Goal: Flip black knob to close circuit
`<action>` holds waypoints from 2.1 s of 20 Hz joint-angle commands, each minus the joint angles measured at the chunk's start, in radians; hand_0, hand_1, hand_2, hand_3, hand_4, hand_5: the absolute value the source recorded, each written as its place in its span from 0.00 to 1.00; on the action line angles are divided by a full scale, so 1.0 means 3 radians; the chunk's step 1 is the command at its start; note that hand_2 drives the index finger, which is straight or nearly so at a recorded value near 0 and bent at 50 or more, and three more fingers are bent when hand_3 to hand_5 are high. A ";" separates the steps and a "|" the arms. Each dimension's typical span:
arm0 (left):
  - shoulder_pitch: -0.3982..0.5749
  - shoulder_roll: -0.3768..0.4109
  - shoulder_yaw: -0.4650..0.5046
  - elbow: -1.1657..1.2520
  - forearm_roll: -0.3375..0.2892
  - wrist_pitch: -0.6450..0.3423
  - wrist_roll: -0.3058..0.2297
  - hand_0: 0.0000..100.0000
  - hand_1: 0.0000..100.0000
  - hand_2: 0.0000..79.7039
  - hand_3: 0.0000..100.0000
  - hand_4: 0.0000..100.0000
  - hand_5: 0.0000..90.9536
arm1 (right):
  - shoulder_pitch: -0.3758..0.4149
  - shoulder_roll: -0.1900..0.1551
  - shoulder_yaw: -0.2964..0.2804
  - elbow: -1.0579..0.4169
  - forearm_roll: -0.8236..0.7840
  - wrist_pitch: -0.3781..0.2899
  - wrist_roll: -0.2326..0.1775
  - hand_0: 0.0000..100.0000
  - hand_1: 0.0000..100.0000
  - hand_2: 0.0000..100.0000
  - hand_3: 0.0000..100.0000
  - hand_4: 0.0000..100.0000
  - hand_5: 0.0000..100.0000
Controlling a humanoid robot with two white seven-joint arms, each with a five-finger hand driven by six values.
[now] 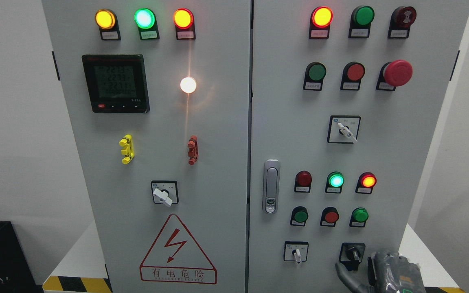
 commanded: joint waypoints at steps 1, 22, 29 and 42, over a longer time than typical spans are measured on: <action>0.0000 0.0000 -0.0003 -0.0002 0.0000 -0.0003 0.0003 0.12 0.56 0.00 0.00 0.00 0.00 | 0.0204 0.0064 0.0132 -0.0364 -0.0010 -0.0034 -0.0019 0.00 0.00 0.92 1.00 0.97 0.95; 0.0000 0.0000 0.0002 -0.0002 0.0000 -0.0003 0.0003 0.12 0.56 0.00 0.00 0.00 0.00 | 0.1426 0.0202 0.0490 -0.1034 -0.3552 -0.0075 -0.1553 0.00 0.06 0.35 0.51 0.51 0.48; 0.0000 0.0000 -0.0003 -0.0002 0.0000 -0.0003 0.0008 0.12 0.56 0.00 0.00 0.00 0.00 | 0.1569 0.0197 0.0495 -0.1034 -0.4525 -0.0243 -0.1584 0.00 0.02 0.22 0.40 0.37 0.30; 0.0000 0.0000 -0.0003 0.0003 0.0000 -0.0003 0.0003 0.12 0.56 0.00 0.00 0.00 0.00 | 0.1774 0.0197 0.0628 -0.1034 -0.4556 -0.0571 -0.1272 0.00 0.00 0.05 0.13 0.08 0.01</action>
